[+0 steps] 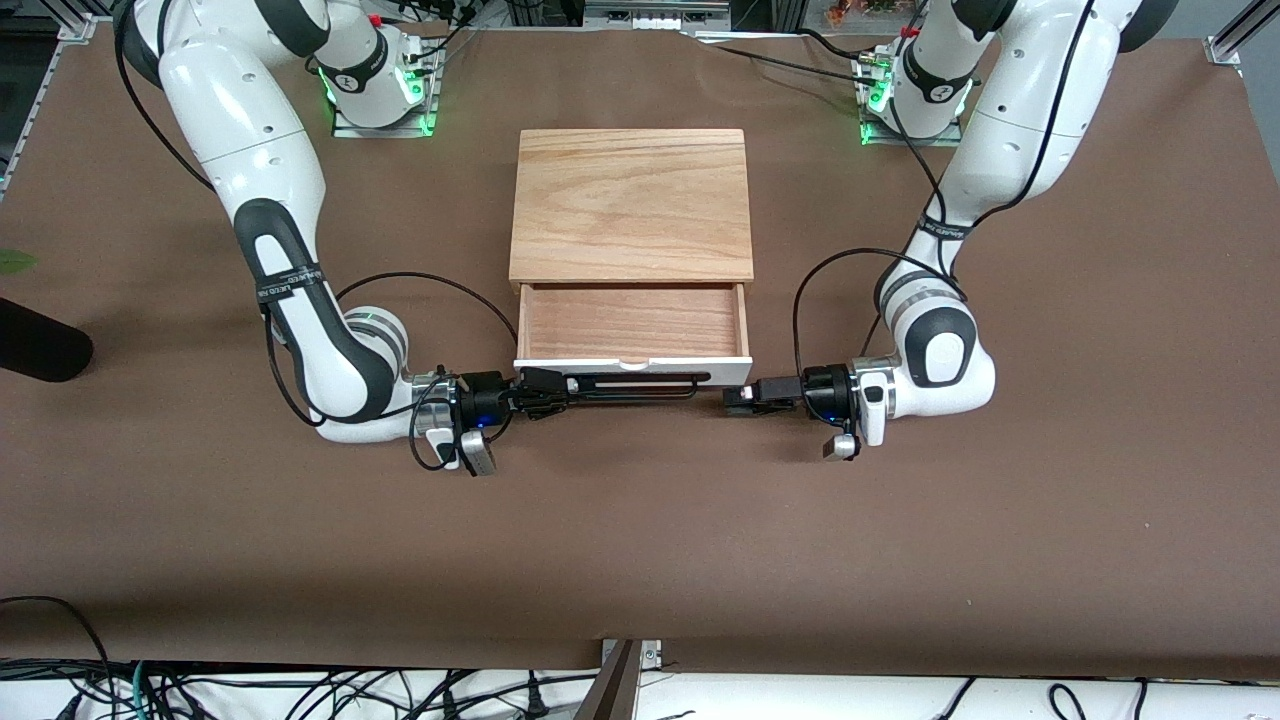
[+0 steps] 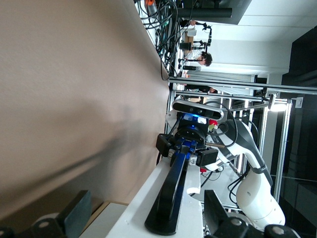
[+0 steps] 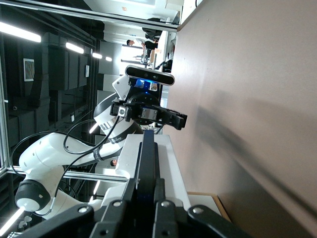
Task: Pull top drawer with both arms simultaneously
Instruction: 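Open the right gripper and the left gripper, releasing the handle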
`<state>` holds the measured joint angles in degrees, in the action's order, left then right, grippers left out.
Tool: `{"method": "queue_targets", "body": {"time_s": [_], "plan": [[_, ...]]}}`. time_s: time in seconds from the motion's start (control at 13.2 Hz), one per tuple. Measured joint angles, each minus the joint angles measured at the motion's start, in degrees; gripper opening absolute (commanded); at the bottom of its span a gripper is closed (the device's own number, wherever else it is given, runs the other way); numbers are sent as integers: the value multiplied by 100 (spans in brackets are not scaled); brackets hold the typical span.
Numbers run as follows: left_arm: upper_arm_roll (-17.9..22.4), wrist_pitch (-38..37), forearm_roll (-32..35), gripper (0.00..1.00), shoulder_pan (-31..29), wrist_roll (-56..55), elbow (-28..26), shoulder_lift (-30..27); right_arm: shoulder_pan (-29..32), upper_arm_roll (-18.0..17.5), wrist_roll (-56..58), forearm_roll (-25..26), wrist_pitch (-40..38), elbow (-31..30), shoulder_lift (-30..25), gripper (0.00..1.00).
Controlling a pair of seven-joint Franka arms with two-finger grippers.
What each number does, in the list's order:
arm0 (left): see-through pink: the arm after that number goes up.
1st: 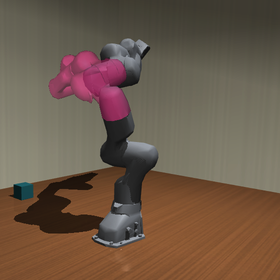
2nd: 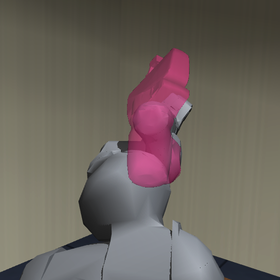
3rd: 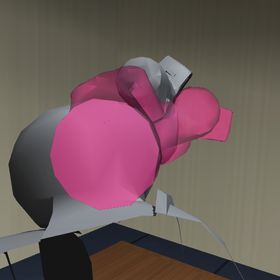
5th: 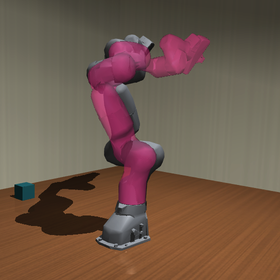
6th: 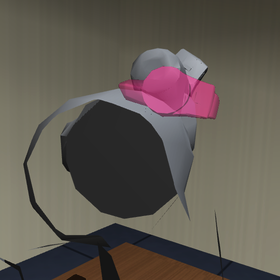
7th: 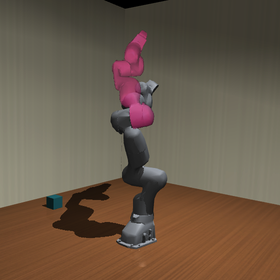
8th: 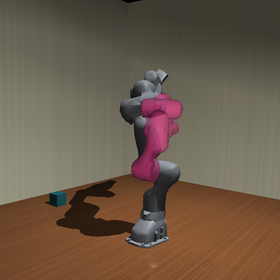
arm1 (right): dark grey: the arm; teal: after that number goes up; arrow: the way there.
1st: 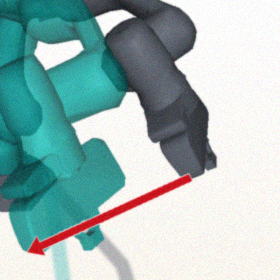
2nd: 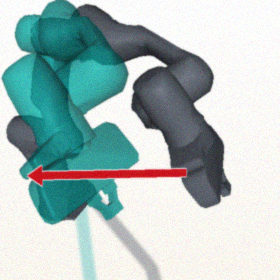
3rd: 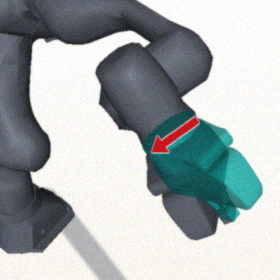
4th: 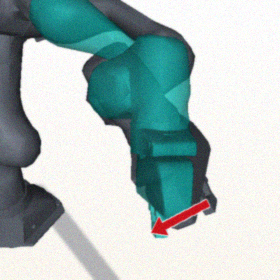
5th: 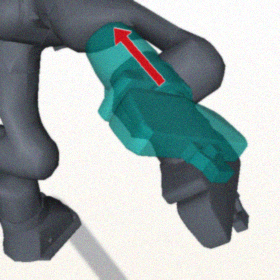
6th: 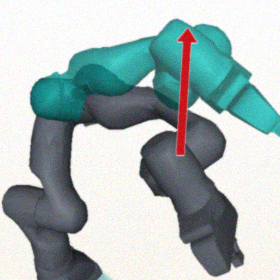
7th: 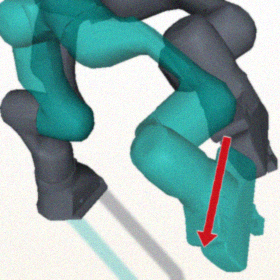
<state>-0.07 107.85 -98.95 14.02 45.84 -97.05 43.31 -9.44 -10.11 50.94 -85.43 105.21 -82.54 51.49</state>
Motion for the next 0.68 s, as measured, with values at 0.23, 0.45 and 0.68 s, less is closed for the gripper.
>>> {"method": "queue_targets", "body": {"time_s": [0.23, 0.45, 0.68], "plan": [[17, 15, 0, 100, 2, 0, -31, 0, 0, 1, 0, 0, -3, 1, 0, 0], [31, 24, 0, 100, -23, 133, -201, 4, -1, 3, 0, 0, -6, 2, 0, 0], [34, 25, 0, 95, -30, 362, -381, 7, -2, 5, 0, 0, -9, 4, 0, 100]]}}
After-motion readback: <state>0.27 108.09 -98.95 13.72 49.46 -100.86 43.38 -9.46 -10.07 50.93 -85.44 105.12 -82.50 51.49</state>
